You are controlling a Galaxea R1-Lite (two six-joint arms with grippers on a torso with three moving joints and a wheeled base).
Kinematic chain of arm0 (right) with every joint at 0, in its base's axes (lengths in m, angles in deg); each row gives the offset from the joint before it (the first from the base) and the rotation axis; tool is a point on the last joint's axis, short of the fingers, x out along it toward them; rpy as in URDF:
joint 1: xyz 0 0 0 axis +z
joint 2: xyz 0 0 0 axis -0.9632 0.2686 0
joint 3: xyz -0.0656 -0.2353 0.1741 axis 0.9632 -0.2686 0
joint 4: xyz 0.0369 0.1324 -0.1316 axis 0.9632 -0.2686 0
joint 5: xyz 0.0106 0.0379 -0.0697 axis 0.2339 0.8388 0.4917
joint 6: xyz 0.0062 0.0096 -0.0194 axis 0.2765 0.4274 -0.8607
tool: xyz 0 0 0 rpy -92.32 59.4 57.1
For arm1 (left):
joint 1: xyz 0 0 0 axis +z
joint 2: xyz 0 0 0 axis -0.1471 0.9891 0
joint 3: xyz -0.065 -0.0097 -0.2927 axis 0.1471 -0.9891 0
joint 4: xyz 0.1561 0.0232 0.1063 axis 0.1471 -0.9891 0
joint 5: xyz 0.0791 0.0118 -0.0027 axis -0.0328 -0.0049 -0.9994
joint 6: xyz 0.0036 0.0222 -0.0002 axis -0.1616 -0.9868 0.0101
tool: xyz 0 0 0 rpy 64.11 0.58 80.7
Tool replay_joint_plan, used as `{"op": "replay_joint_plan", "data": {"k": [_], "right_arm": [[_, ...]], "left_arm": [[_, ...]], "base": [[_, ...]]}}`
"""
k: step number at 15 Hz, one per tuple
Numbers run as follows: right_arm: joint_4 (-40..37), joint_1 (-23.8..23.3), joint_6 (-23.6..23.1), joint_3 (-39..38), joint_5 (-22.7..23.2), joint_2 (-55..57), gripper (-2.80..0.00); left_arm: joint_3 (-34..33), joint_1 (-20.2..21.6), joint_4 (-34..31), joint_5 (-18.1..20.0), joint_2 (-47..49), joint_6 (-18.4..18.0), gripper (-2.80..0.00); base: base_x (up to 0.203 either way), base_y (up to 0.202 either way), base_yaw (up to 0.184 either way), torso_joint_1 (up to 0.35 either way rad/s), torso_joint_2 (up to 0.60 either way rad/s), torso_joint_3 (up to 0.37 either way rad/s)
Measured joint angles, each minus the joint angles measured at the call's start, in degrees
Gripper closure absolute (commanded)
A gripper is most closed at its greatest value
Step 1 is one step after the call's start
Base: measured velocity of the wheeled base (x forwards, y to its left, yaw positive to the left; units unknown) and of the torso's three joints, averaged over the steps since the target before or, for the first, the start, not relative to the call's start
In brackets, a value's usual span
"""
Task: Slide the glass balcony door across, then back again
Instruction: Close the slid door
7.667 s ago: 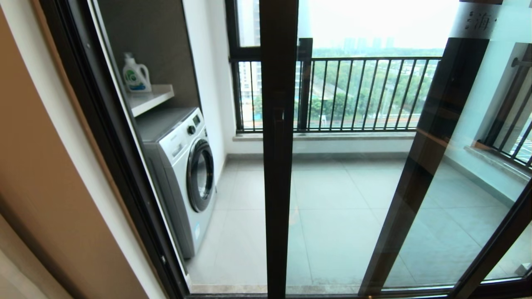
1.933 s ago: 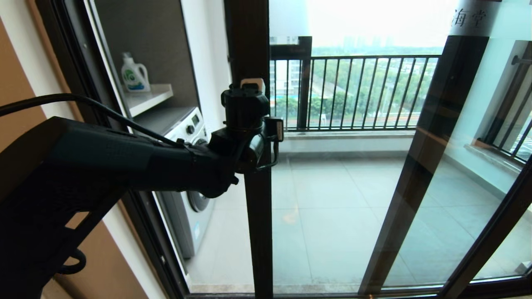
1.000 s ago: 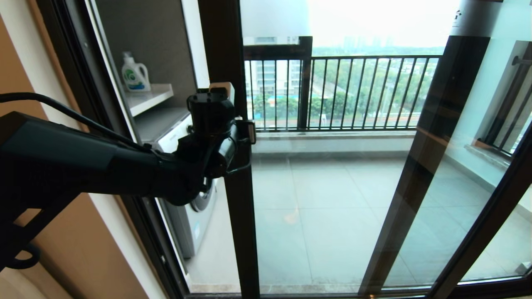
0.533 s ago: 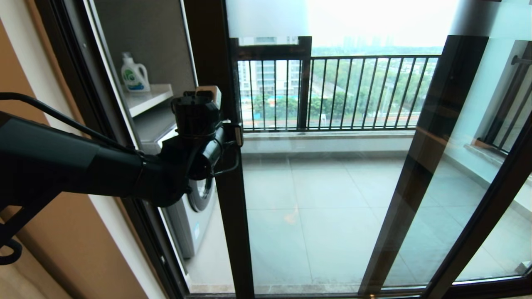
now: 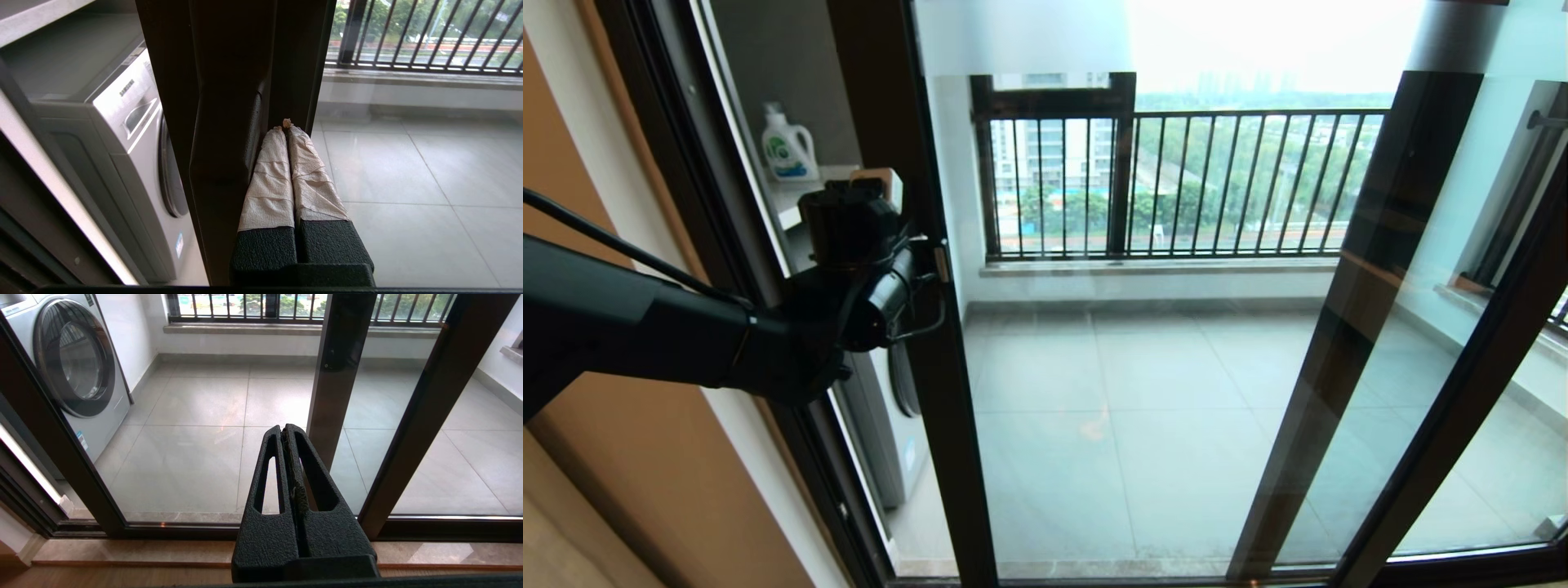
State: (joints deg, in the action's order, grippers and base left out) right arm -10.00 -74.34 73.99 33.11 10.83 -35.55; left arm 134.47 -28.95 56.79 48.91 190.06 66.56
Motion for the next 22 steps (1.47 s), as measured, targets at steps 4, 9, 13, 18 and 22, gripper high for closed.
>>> {"op": "replay_joint_plan", "data": {"k": [4, 9, 13, 18, 22], "right_arm": [[0.00, 0.00, 0.02, 0.00, 0.00, 0.00, 0.00], [0.02, 0.00, 0.01, 0.00, 0.00, 0.00, 0.00], [0.00, 0.00, 0.00, -0.05, 0.00, 0.00, 0.00], [0.02, 0.00, 0.02, -0.02, 0.01, 0.00, 0.00], [0.02, 0.00, 0.00, 0.00, -0.02, 0.00, 0.00]], "left_arm": [[-3.69, 2.57, 0.24, 2.45, -2.32, 0.10, 0.00], [-6.13, 6.68, 0.33, 5.22, -4.36, 0.23, 0.00], [-7.61, 10.41, 1.94, 7.37, -4.77, 0.18, 0.00], [-7.73, 16.00, 2.14, 10.57, -4.55, 0.00, 0.00], [-7.73, 17.88, 2.37, 10.36, -4.42, -0.03, 0.00]], "base": [[0.000, 0.000, 0.000, 0.000, 0.00, 0.000], [0.000, 0.000, 0.000, 0.000, 0.00, 0.000], [0.000, 0.000, 0.000, 0.000, 0.00, 0.000], [0.000, 0.000, 0.000, 0.000, 0.00, 0.000], [0.000, 0.000, 0.000, 0.000, 0.00, 0.000]]}}
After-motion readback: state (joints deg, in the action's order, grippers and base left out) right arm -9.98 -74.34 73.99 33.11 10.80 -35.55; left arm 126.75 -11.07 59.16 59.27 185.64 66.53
